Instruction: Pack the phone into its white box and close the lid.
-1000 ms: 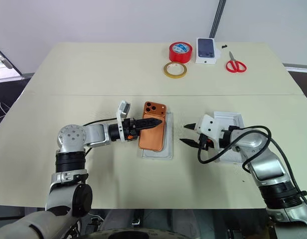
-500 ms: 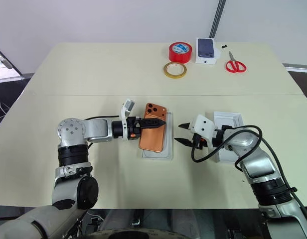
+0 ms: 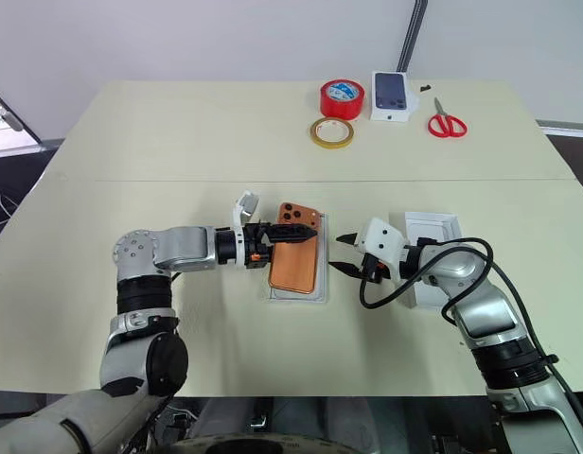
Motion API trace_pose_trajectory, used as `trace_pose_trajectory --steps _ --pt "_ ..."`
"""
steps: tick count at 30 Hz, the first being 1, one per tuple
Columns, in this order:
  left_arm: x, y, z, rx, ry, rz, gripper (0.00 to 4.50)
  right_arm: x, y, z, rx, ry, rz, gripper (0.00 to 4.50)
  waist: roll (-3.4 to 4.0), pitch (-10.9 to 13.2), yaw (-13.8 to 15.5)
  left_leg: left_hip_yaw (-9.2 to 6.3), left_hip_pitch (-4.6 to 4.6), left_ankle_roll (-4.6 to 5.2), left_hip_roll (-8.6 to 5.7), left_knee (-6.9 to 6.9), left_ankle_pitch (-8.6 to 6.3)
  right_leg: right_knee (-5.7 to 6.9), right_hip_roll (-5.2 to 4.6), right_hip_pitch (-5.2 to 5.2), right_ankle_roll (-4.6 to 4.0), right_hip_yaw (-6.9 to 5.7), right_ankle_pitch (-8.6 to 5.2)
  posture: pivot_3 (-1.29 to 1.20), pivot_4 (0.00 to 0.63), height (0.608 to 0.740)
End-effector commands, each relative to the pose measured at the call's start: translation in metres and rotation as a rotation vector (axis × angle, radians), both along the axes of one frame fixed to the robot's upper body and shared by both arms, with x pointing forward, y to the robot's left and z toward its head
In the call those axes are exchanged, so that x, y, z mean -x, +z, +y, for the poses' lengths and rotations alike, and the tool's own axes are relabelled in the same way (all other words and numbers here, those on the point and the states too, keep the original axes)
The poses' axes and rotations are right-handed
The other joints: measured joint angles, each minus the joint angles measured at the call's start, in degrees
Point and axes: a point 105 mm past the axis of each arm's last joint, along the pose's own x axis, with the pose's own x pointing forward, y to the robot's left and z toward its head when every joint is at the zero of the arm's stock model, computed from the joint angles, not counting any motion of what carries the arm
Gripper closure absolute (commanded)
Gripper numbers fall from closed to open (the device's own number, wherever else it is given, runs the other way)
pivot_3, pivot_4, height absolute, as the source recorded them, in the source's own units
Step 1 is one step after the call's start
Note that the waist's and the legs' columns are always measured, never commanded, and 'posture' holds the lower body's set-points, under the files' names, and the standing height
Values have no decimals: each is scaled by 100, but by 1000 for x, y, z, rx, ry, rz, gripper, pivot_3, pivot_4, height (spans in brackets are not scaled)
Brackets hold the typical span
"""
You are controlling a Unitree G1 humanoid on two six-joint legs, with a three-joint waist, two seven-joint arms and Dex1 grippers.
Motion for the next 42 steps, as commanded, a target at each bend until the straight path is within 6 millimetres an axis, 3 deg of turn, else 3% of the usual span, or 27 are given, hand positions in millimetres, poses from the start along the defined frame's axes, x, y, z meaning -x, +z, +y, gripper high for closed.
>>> trace_pose_trajectory --steps 1,3,8,10,17,26,34,38,40,42 --pt "4 17 0 10 -20 -70 26 -3 8 3 -5 15 -42 1960 0 0 6 0 0 0 0 0 0 0 0 0 0 0 0 0 150 740" --pt "4 21 -3 6 -1 -68 26 -3 8 5 -8 17 -42 1960 0 0 7 0 0 0 0 0 0 0 0 0 0 0 0 0 150 740" --pt "12 10 0 -115 0 -78 26 -5 8 8 -12 23 -45 1960 3 -2 0 0 2 -1 0 1 1 2 0 0 0 1 0 0 150 740" --pt "14 20 -3 -92 0 -95 26 -4 8 8 -10 25 -46 1960 3 -2 2 0 2 -2 0 2 1 2 0 0 0 1 0 0 150 740" --pt "18 16 12 -156 -3 -95 26 -4 7 6 -5 23 -46 1960 4 -2 1 0 2 -2 0 3 2 2 0 0 -1 1 0 0 150 740" --pt "11 32 24 -160 14 -160 26 -4 5 9 -9 28 -43 1960 4 -2 2 0 2 -1 0 3 2 1 1 0 -1 1 -1 0 150 740" --pt "16 34 41 -184 -5 -191 26 -5 5 8 -3 30 -42 1960 4 -2 -17 0 2 -1 0 3 3 1 1 0 -1 1 -1 0 150 740" --pt "3 61 58 -202 84 -349 26 -5 6 6 0 26 -43 1960 4 -2 -19 0 2 -1 0 2 3 1 1 0 -2 1 -1 0 150 740" --pt "-10 56 76 -397 139 -517 26 -5 7 3 -1 23 -35 1960 4 -2 -16 0 1 -1 -1 2 3 -1 3 1 -2 1 -1 0 150 740" --pt "-21 47 93 -555 161 -679 546 -6 8 0 1 16 -30 2218 11 -3 -44 2 1 -2 -1 -2 3 -4 8 2 -3 1 -2 0 150 740"
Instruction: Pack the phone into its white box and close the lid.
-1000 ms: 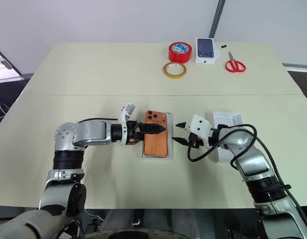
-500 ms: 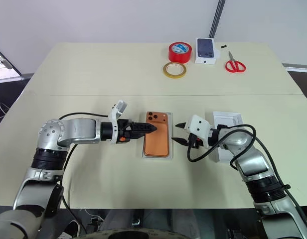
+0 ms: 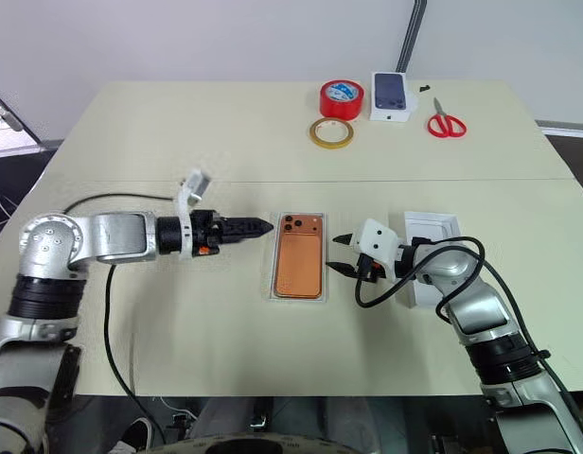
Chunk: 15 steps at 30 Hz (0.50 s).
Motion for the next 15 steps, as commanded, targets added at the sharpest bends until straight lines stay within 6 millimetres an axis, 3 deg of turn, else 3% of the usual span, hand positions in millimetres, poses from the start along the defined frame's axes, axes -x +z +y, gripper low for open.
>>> trace_pose_trajectory --steps 1,3,5,8,12,15 --pt "-20 -5 26 -259 22 -317 855 -4 12 -8 -3 -13 -35 2529 16 -2 -23 5 3 -1 0 -5 1 -2 1 0 0 2 0 0 150 740" --pt "-24 -16 30 -400 -60 -509 1845 -6 12 -11 13 -21 -43 3388 21 -3 -26 10 7 -3 0 -8 2 -3 3 2 -2 3 -1 0 150 740" --pt "-22 -28 28 -451 -140 -573 2868 -8 10 -11 40 -20 -55 4419 19 -1 -1 12 6 -2 1 -9 2 -6 3 4 -2 4 -1 0 150 740" --pt "-20 -43 20 -443 -230 -595 4398 -10 4 -10 62 -17 -62 4500 17 0 42 11 0 5 3 -4 -1 -9 0 4 -2 5 -1 0 150 740" --pt "-17 -58 1 -398 -321 -546 4460 -13 -3 -6 109 -8 -77 4500 14 1 34 12 -4 25 4 3 -13 -7 -4 3 -1 5 0 0 150 740" --pt "-3 -76 -14 -442 -471 -537 4460 -14 -4 -3 113 0 -90 4500 15 1 19 11 -4 46 5 3 -24 -5 -3 2 0 5 0 0 150 740"
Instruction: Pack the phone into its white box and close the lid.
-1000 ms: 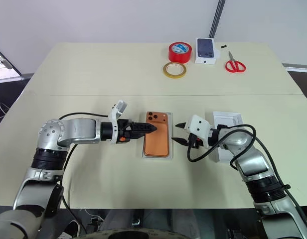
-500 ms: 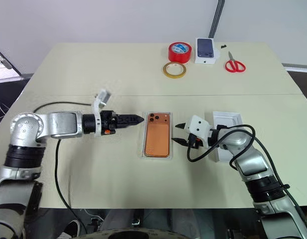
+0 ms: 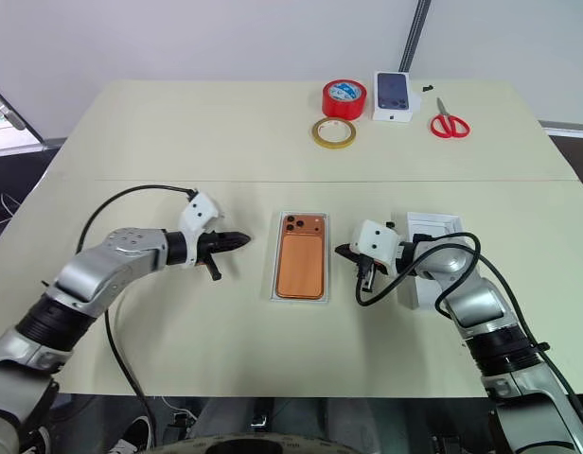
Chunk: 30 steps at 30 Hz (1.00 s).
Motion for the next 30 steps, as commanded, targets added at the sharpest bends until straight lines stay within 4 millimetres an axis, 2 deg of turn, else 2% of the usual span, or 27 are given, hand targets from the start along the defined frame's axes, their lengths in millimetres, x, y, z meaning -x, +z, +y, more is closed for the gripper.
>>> trace_pose_trajectory --steps 1,7,9,11,16,23,26,30 --pt "12 -9 -17 -46 -131 10 4460 -3 9 5 -5 17 -49 4500 0 0 -14 1 1 0 0 0 0 1 0 0 0 0 0 0 150 740" --pt "26 -26 -36 -87 -245 80 4460 1 4 0 29 23 -32 4500 2 -2 6 0 3 12 0 3 -6 4 1 4 0 0 0 0 150 740" --pt "32 -25 -50 -13 -296 144 4460 3 5 -3 19 16 -24 4500 3 -3 22 0 3 16 0 5 -9 3 0 8 1 0 0 0 150 740" --pt "29 -25 -64 9 -330 136 4460 6 6 -7 20 13 -16 4500 4 -4 44 -1 6 20 -1 8 -11 1 0 14 1 -1 0 0 150 740" --pt "23 -6 -100 110 -377 129 4460 14 11 -18 33 -4 -6 4500 5 -5 146 -6 7 29 -5 25 -16 -5 -1 29 2 -3 0 0 150 740" --pt "32 5 -150 158 -506 97 4460 33 10 -44 72 -64 31 4500 4 -4 163 -6 3 41 -5 41 -23 -6 -1 37 4 -3 -1 0 150 740" --pt "36 5 -163 165 -536 90 4460 40 9 -53 83 -89 43 4500 3 -3 150 -5 4 45 -4 44 -25 -6 0 39 5 -3 -1 0 150 740" --pt "37 3 -170 158 -554 80 4460 47 7 -58 88 -111 55 4500 4 -4 140 -5 8 47 0 44 -27 -4 4 40 5 -2 -2 0 150 740"
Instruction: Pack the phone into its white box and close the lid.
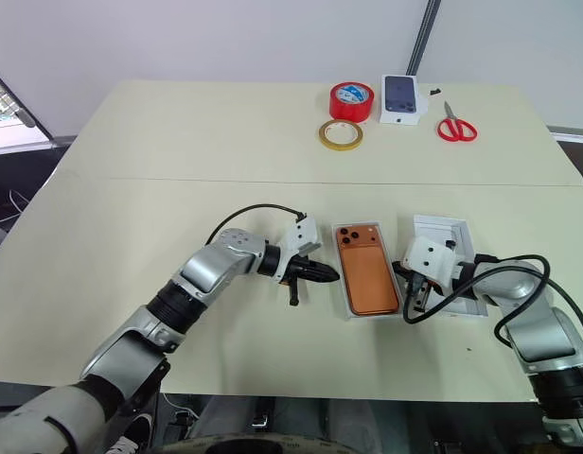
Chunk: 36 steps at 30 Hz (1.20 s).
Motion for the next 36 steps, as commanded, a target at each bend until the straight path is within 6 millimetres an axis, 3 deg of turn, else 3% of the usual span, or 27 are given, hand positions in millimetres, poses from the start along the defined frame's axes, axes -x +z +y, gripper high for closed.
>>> trace_pose_trajectory --steps 1,17,27,36 --pt "10 21 -25 77 -89 -65 4460 11 7 23 -40 101 -12 4500 0 0 4 0 0 0 0 0 0 0 0 1 0 0 0 0 150 740" --pt "1 21 -18 83 -38 -92 4460 15 -2 6 26 74 -7 4500 0 0 14 -1 0 3 0 4 -2 -1 -1 4 0 0 0 0 150 740" --pt "-5 25 0 101 30 -100 4460 10 2 -13 63 46 -19 4500 0 0 8 -1 1 2 1 6 -1 0 -1 4 0 0 0 0 150 740" --pt "-12 40 19 154 91 -163 4460 7 7 -35 88 -12 -35 4500 1 0 13 -1 2 1 1 13 -1 0 -1 10 0 0 0 0 150 740"
